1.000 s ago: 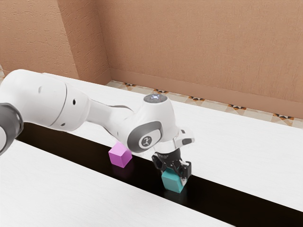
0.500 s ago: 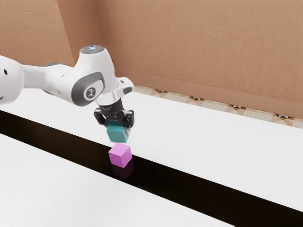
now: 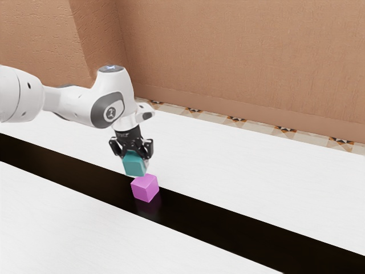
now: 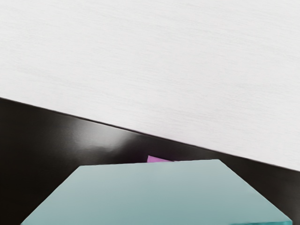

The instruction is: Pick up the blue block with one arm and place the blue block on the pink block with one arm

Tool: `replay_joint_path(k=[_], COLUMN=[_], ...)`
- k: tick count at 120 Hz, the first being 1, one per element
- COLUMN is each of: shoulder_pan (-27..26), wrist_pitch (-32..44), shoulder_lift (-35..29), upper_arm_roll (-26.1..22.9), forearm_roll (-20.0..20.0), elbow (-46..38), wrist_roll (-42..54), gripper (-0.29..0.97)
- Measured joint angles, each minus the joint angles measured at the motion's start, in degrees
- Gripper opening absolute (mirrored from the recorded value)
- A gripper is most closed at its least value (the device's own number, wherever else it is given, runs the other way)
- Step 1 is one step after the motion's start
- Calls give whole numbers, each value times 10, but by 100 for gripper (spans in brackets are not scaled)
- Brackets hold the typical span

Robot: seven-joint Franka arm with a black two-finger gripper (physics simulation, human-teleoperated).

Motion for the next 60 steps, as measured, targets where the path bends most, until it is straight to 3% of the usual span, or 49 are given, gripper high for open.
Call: replay_joint_path(k=[60], shoulder_pan=[-8], wrist_pitch=[3], shoulder_lift=[5], upper_arm_roll=[-1], forearm_roll=[-3], elbow=[0], wrist_roll=[79], gripper=[34])
